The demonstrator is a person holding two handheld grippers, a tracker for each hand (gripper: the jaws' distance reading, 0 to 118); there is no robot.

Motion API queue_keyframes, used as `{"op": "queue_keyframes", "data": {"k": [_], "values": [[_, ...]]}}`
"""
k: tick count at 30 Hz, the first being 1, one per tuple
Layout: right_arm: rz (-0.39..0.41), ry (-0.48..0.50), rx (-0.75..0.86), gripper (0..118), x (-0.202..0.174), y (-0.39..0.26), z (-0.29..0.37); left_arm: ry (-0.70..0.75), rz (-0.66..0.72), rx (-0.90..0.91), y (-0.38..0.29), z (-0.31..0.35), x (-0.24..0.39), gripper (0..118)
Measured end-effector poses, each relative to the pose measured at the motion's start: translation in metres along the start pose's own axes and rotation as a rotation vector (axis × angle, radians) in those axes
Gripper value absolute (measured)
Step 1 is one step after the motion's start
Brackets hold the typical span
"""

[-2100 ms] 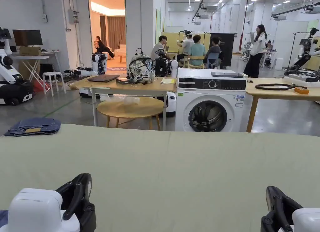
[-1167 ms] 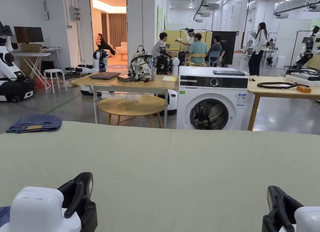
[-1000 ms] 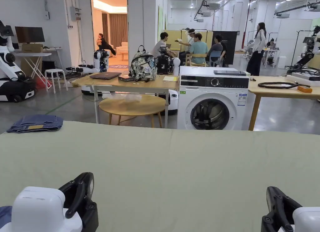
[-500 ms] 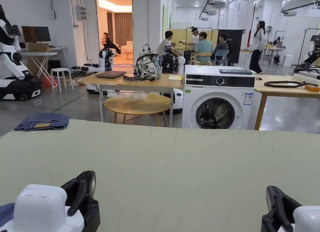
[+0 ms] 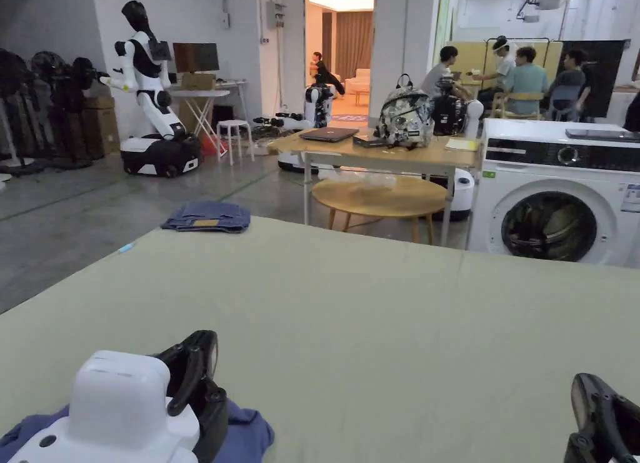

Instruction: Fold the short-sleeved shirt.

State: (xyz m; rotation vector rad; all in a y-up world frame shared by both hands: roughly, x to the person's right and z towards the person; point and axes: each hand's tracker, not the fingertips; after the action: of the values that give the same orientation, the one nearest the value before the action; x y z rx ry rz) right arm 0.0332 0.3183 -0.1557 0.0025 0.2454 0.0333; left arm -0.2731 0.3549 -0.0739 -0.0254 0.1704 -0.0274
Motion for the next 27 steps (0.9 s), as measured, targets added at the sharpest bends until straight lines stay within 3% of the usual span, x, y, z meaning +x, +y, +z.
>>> {"op": "queue_keyframes", "data": {"k": [11,12,14,16,17,19,21,27], "values": [[-0.011,0.094,-0.03,0,-0.019,-0.006,-0.012,0.047,-0.03,-0.121,-0.017,0.007,-0.047,0],[0.0,0.096,-0.036,0,-0.019,-0.007,-0.011,0.03,-0.052,-0.149,-0.021,0.007,-0.053,6],[0.015,0.091,-0.04,0,-0.018,-0.01,-0.01,-0.013,-0.056,-0.204,-0.03,0.002,-0.067,32],[0.014,0.086,-0.05,0,-0.014,-0.013,-0.01,-0.056,-0.043,-0.276,-0.04,-0.009,-0.085,66],[0.008,0.084,-0.057,0,-0.012,-0.014,-0.011,-0.063,-0.041,-0.299,-0.045,-0.016,-0.092,63],[-0.003,0.077,-0.078,0,-0.007,-0.019,-0.011,-0.05,-0.065,-0.347,-0.056,-0.032,-0.105,72],[-0.002,0.064,-0.094,0,-0.003,-0.023,-0.01,-0.069,-0.073,-0.421,-0.07,-0.051,-0.122,72],[-0.019,0.028,-0.156,0,0.014,-0.035,-0.012,-0.122,0.011,-0.663,-0.126,-0.138,-0.16,71]]}}
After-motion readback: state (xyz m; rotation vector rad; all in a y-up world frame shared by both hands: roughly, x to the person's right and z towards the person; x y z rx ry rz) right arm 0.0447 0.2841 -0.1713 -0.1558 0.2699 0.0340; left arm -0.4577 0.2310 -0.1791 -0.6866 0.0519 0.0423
